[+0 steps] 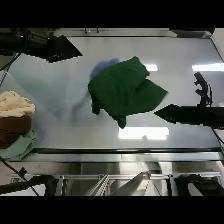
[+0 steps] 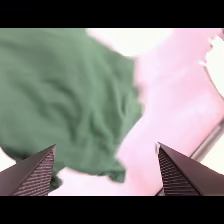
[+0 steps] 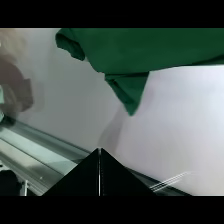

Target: Fold the shirts.

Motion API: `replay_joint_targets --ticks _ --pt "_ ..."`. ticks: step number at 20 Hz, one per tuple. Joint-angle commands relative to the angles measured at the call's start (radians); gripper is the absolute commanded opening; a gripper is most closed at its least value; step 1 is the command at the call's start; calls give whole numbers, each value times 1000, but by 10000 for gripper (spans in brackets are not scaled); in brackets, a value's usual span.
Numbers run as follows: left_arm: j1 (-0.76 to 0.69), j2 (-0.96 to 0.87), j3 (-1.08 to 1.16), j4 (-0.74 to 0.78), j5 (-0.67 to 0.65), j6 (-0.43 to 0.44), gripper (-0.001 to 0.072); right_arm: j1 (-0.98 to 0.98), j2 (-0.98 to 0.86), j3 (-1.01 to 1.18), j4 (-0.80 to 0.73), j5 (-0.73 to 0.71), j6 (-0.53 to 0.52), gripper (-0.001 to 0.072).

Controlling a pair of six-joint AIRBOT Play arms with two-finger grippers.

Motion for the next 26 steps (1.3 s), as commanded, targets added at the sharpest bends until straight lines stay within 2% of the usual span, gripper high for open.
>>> replay_joint_targets --ticks 1,2,3,4,6,8,10,12,14,15,17,20,25,26 --pt "41 28 -17 57 -79 -89 708 0 -5 0 8 9 0 23" --pt "55 27 -21 66 -137 -98 707 0 -16 0 8 3 0 95" --pt "64 30 -49 64 -182 -98 691 0 -36 0 5 -9 -1 283" --pt "66 40 -104 64 -201 -98 691 -2 -65 0 -2 -34 -3 381" --pt "51 67 -255 64 -156 -97 692 -57 -147 10 -8 -73 -27 380" --pt "18 79 -417 53 -31 -90 691 -182 -252 45 -8 -63 -74 381" --pt "-37 76 -556 16 116 -46 691 -322 -362 84 -8 -39 -118 389" --pt "-95 41 -645 -1 232 -42 691 -448 -479 119 -8 -11 -150 593" --pt "-144 -24 -695 -44 247 -40 691 -524 -600 152 -5 -13 -181 591" --pt "-172 -65 -705 -72 249 -29 691 -536 -663 169 -3 -13 -185 565" --pt "-217 -143 -698 -149 276 2 691 -526 -777 209 34 -13 -214 566" --pt "-263 -261 -607 -204 322 20 691 -470 -908 251 215 -17 -289 565" --pt "-256 -376 -408 -198 268 19 691 -351 -1069 381 330 -13 -283 560" --pt "-253 -390 -381 -198 252 18 691 -330 -1085 403 355 -13 -284 434"
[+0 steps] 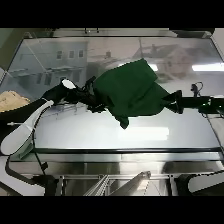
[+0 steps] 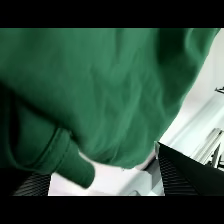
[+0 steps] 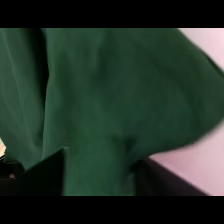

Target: Fold the shirts.

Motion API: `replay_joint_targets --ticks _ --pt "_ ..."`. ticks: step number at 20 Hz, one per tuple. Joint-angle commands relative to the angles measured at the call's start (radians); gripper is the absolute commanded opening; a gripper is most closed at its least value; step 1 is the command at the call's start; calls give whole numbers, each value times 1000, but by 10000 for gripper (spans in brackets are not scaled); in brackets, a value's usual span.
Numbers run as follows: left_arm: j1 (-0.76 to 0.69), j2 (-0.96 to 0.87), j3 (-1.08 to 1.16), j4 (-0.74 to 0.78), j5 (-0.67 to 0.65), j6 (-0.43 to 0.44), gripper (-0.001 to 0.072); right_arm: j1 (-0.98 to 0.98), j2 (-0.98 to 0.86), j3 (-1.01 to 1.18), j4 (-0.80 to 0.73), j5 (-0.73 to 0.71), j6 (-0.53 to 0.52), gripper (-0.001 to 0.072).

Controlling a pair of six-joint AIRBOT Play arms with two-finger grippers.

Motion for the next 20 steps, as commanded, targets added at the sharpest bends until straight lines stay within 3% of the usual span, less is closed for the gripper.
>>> replay_joint_targets --ticks 1,2,3,4,5,8,12,15,18,20 --pt "3 -68 107 -10 -39 5 690 72 -84 82 96 -7 -11 250" --pt "7 -72 117 -10 -38 5 689 79 -85 98 114 2 -18 136" --pt "13 -71 118 -12 -35 5 562 83 -85 119 138 40 -51 15" --pt "20 -70 118 -12 -42 5 257 82 -80 140 149 89 -66 15" --pt "29 -67 119 -13 -58 10 8 77 -67 159 151 143 -66 15" --pt "68 -20 118 -14 -144 11 10 53 20 190 152 269 -66 14" --pt "136 169 118 -34 -243 22 9 -22 270 192 190 413 -92 14" --pt "206 397 119 -204 -348 70 10 -53 556 192 255 489 -128 14" --pt "285 690 145 -335 -342 77 11 -56 898 206 402 396 -252 14" --pt "348 851 236 -276 -279 72 21 -53 1108 234 283 143 -301 14"
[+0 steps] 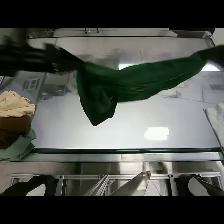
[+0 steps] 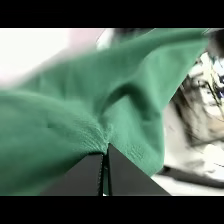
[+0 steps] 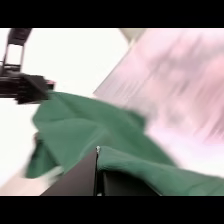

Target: Fold the shirts.

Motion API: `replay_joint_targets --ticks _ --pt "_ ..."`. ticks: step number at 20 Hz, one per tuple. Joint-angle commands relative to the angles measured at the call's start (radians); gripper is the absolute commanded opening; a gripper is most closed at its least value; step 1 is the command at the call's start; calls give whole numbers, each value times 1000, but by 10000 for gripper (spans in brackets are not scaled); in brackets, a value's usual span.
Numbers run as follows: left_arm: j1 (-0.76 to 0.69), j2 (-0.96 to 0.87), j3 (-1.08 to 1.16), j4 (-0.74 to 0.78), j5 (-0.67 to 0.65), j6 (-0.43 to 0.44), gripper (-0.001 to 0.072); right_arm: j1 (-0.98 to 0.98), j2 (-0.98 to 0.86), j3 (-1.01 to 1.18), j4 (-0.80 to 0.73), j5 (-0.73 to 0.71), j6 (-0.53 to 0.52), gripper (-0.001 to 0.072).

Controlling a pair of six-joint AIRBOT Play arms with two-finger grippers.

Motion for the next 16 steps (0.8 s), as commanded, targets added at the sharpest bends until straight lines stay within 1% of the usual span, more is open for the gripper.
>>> replay_joint_targets --ticks 1,2,3,4,7,9,10,11,12,13,14,15,16 --pt "108 263 117 17 74 -22 22 6 350 27 -117 -347 -92 14" --pt "139 288 161 58 94 -49 24 22 391 27 -192 -447 -91 14" --pt "166 285 191 84 95 -56 26 37 393 27 -210 -491 -91 13" --pt "182 259 213 97 78 -69 26 58 359 27 -205 -498 -90 14" --pt "156 113 195 106 15 -100 27 205 131 26 -252 -509 -92 14" --pt "122 -24 145 106 15 -97 29 314 -82 26 -318 -573 -91 14" --pt "109 -98 112 106 28 -96 156 351 -186 26 -337 -603 -91 15" --pt "104 -167 83 106 52 -95 378 377 -294 26 -343 -636 -91 34" --pt "106 -242 60 106 90 -95 640 388 -389 27 -339 -679 -90 230" --pt "120 -310 50 104 140 -93 715 383 -479 31 -322 -721 -65 375" --pt "143 -370 58 104 180 -77 714 365 -549 46 -315 -740 -31 374" --pt "174 -432 91 105 190 -68 714 338 -602 69 -310 -727 5 374" --pt "208 -482 137 105 163 -61 711 306 -631 92 -310 -692 36 374"
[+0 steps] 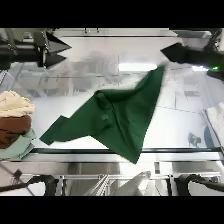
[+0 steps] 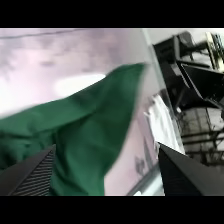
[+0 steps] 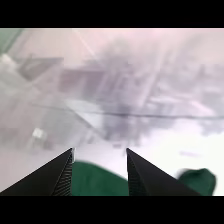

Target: Fold the shirts.

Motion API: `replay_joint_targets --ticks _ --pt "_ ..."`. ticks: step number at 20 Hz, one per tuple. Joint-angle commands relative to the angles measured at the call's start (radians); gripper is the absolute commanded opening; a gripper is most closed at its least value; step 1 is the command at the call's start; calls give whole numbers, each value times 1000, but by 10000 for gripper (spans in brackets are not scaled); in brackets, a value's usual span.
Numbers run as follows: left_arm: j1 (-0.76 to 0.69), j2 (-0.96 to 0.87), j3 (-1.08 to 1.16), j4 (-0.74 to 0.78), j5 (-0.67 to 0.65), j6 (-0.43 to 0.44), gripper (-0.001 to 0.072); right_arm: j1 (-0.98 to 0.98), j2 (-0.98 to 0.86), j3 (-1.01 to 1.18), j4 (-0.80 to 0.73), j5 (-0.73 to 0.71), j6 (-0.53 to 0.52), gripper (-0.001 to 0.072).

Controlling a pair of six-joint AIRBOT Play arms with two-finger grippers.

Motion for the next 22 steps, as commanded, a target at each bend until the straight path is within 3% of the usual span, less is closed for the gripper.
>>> replay_joint_targets --ticks 1,3,5,8,12,14,15,18,22 --pt "88 -200 90 -2 -27 22 711 -64 -177 58 0 39 91 374" --pt "137 -233 163 1 -179 21 711 -152 -156 77 -1 207 113 374" --pt "169 -227 190 12 -309 20 710 -236 -134 70 -24 470 150 265" --pt "162 -123 74 245 -388 7 710 -275 -63 -118 -112 666 214 269" --pt "117 150 -363 483 -368 13 710 -271 161 -655 -153 552 213 287" --pt "102 277 -575 527 -330 13 709 -270 268 -896 -139 443 262 467" --pt "101 328 -663 528 -315 12 709 -270 307 -993 -119 409 262 466" --pt "101 417 -821 533 -215 13 709 -254 339 -1135 -112 359 258 465" --pt "101 435 -874 550 -167 13 709 -73 304 -1145 -73 170 289 464"
